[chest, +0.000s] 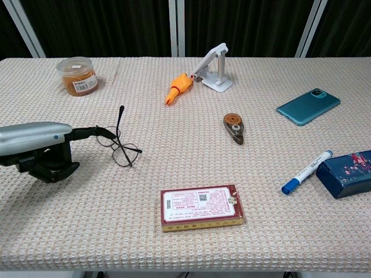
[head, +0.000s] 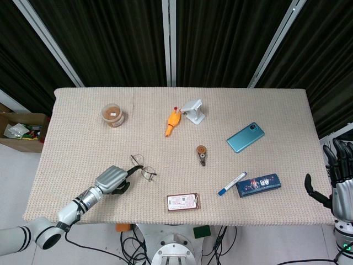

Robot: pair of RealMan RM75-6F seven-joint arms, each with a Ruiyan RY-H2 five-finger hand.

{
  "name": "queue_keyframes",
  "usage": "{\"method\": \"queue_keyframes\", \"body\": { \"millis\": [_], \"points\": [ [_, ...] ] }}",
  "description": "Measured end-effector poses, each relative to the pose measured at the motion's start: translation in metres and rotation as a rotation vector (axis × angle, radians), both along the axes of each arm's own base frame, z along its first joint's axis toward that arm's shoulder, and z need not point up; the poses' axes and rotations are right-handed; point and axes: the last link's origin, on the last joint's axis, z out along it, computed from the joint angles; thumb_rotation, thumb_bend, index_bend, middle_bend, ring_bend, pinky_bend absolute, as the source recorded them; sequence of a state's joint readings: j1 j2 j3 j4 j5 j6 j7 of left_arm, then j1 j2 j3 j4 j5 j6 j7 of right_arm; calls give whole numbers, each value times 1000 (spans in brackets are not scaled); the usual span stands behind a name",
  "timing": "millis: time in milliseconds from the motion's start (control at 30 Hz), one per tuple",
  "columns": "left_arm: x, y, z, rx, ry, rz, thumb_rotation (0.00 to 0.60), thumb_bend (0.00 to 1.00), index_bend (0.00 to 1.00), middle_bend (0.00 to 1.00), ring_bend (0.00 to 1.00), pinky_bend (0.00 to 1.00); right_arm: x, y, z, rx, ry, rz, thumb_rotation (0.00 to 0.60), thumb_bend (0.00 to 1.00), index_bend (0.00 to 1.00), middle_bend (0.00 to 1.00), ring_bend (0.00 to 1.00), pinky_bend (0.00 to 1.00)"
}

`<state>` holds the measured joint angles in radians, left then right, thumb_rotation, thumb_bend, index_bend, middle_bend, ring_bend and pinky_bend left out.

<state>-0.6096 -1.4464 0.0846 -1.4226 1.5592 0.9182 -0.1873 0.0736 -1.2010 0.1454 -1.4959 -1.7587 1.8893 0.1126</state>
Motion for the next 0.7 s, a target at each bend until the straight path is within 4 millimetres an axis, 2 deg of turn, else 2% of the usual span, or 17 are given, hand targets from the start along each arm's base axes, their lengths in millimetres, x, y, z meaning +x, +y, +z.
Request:
{"method": "queue_keyframes", "body": {
  "millis": [400, 600, 700],
  "points": [
    [3, 1, -5, 1, 36, -7, 600, 580, 103, 996, 901, 940, 1, -1, 1, -6, -1, 6, 460, 494, 0, 0, 0, 0],
    [9, 6, 4, 62, -28, -7, 600, 580, 103, 993, 900, 940, 0, 0, 3, -14, -5, 3, 460, 494, 0, 0, 0, 0],
    [14, 8, 16, 116, -95, 1, 600, 579, 103, 992, 898, 940, -1, 0, 4, -16, -7, 4, 459, 494, 0, 0, 0, 0]
  ]
}}
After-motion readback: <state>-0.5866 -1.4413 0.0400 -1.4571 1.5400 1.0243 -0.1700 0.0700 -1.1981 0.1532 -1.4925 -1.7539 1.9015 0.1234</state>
